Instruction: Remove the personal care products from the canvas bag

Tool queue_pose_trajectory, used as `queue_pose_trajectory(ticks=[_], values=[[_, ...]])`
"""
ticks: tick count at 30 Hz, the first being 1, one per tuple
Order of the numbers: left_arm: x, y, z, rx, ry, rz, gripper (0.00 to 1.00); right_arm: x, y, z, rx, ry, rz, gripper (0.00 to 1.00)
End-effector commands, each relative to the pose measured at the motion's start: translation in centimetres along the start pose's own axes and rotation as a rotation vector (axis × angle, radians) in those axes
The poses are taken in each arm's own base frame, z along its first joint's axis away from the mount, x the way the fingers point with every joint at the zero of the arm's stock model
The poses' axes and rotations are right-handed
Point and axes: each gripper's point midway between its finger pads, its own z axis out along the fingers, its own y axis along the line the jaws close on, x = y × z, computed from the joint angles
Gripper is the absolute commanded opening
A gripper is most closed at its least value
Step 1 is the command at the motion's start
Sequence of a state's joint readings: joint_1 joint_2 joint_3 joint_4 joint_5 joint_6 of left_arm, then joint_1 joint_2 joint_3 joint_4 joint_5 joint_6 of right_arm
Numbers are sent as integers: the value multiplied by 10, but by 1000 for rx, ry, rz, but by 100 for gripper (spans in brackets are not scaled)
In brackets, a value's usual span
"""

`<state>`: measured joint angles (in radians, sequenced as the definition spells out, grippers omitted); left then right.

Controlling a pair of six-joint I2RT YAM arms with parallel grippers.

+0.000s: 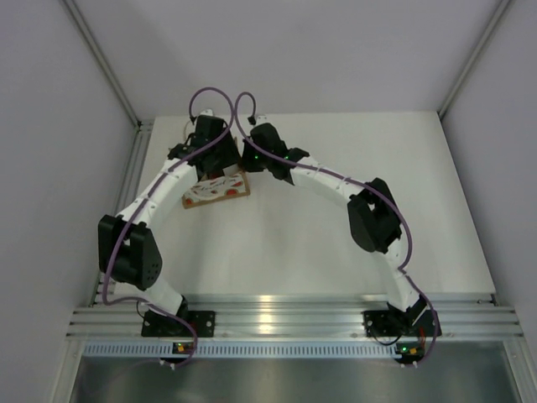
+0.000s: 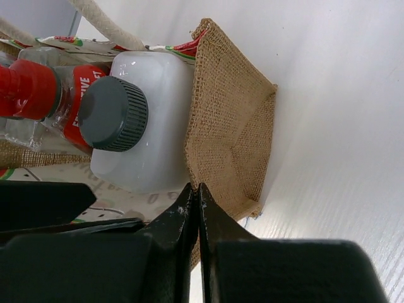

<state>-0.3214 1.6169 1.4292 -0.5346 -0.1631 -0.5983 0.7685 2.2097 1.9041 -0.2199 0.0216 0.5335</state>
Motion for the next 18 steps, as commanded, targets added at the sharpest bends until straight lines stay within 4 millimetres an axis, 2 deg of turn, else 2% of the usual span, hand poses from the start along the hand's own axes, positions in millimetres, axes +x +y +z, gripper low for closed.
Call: queue_pose_trajectory(ticks=[1, 6, 14, 18], values=[[-25, -11, 6, -2, -95, 19, 63, 18, -13, -4, 26, 64, 0, 0], [-20, -6, 21, -34, -85, 46, 62, 21, -8, -7, -7, 83, -4, 0], [-22, -6, 15, -63, -114, 105, 61, 24, -9, -7, -13, 94, -8, 0], [-22, -5, 22, -66, -116, 122, 59, 26, -8, -8, -21, 95, 1, 0]])
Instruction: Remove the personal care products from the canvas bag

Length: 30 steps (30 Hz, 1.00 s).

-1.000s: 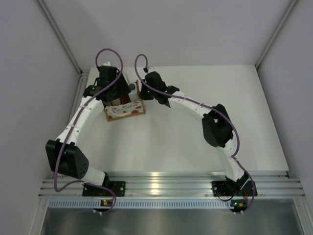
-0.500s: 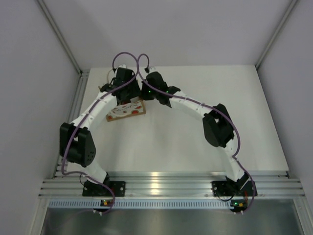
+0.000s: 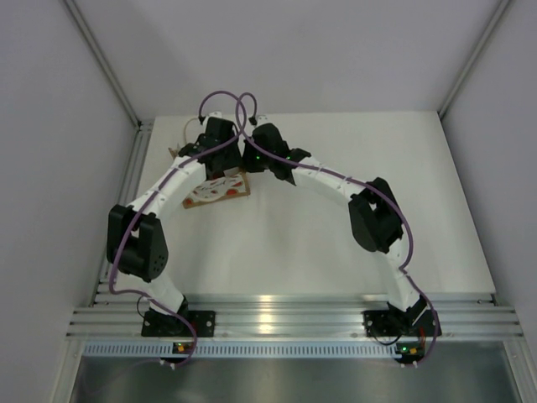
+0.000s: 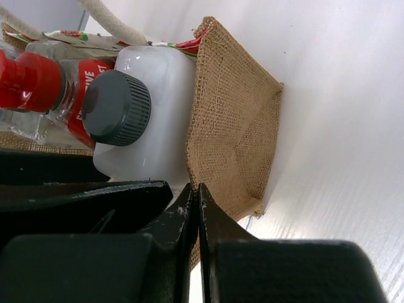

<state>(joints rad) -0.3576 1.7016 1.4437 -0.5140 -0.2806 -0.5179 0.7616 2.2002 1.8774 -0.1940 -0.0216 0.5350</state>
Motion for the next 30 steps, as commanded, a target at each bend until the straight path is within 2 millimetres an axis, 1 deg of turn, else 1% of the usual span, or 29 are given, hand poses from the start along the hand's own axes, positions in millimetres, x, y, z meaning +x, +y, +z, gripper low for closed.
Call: queue_pose_trajectory(ticks=[1, 4, 8, 11, 13, 15, 17, 21, 30], values=[[-32, -12, -4, 33, -107, 5, 58, 24, -9, -7, 12, 84, -3, 0], [-31, -8, 5, 7, -110, 13, 55, 25, -8, -6, 7, 85, 3, 0], [-33, -6, 7, -5, -125, 24, 55, 25, -8, -6, 2, 88, 1, 0], [-35, -11, 9, 19, -131, 33, 56, 26, -8, -6, -1, 91, 1, 0], [-35, -12, 10, 21, -128, 41, 57, 26, -8, -6, -2, 90, 1, 0], [-34, -11, 13, 16, -125, 45, 61, 26, -7, -6, -4, 90, 3, 0], [-31, -11, 16, 12, -118, 50, 62, 25, -6, -6, -8, 89, 3, 0], [-26, -9, 22, 0, -109, 54, 62, 25, -6, -6, -8, 88, 1, 0], [-29, -9, 29, -8, -135, 39, 61, 28, -6, -4, -18, 96, 2, 0]])
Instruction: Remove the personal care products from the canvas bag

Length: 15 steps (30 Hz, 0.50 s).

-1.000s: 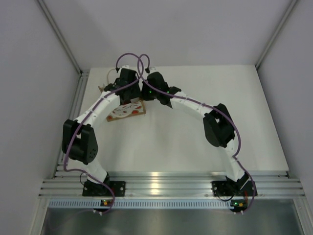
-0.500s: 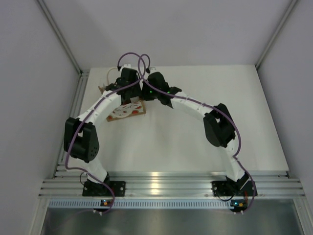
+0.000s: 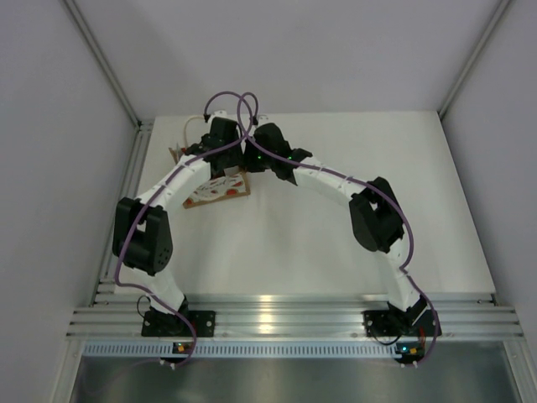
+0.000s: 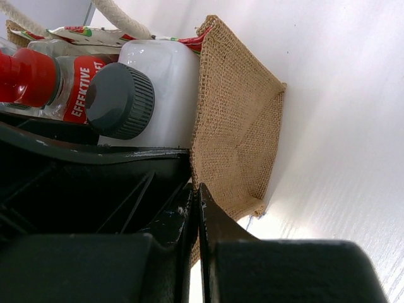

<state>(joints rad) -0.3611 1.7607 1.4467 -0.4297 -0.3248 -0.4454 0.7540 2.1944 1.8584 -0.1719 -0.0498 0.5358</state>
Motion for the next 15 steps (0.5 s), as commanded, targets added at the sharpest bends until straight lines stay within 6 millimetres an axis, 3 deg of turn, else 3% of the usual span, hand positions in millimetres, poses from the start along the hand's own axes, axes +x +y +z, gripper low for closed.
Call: queue_pose_trajectory(ticks=[1, 7, 15], values=[[-25, -7, 8, 9, -91, -28, 61, 27, -5, -3, 3, 92, -3, 0], [-20, -8, 16, 7, -87, -28, 56, 28, -4, -2, -6, 94, -6, 0], [-26, -10, 18, 9, -111, -28, 42, 33, -3, 1, -18, 107, -6, 0]])
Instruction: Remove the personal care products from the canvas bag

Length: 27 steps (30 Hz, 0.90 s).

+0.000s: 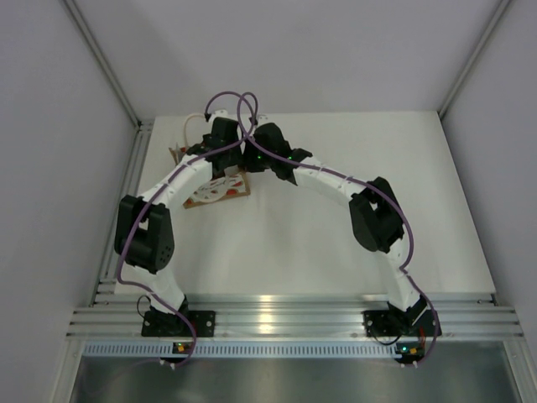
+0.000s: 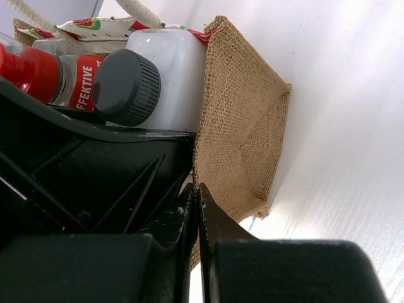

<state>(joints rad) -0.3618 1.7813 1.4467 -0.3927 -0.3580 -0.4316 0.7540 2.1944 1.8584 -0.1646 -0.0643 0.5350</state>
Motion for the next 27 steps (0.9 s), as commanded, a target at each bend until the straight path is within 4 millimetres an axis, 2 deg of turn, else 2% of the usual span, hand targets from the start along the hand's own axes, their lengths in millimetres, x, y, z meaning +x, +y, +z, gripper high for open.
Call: queue_pose_trajectory(ticks=[1, 2, 3, 7, 10, 14, 27], values=[[-23, -13, 11, 32, -84, -37, 39, 33, -6, 2, -2, 105, -4, 0], [-23, -14, 12, 34, -82, -35, 35, 33, -7, 2, -1, 105, -4, 0], [-22, -15, 12, 38, -80, -34, 23, 33, -7, 2, 0, 106, -4, 0], [-28, -19, 9, 41, -97, -22, 0, 32, -7, 1, -1, 103, -6, 0], [-35, -26, 0, 46, -122, -12, 0, 31, -7, 1, -1, 99, -8, 0], [-50, -25, -17, 8, -189, -30, 0, 31, -7, 2, -2, 98, -3, 0], [-81, -33, -59, 63, -357, -129, 0, 27, -9, 3, -4, 83, 16, 0]])
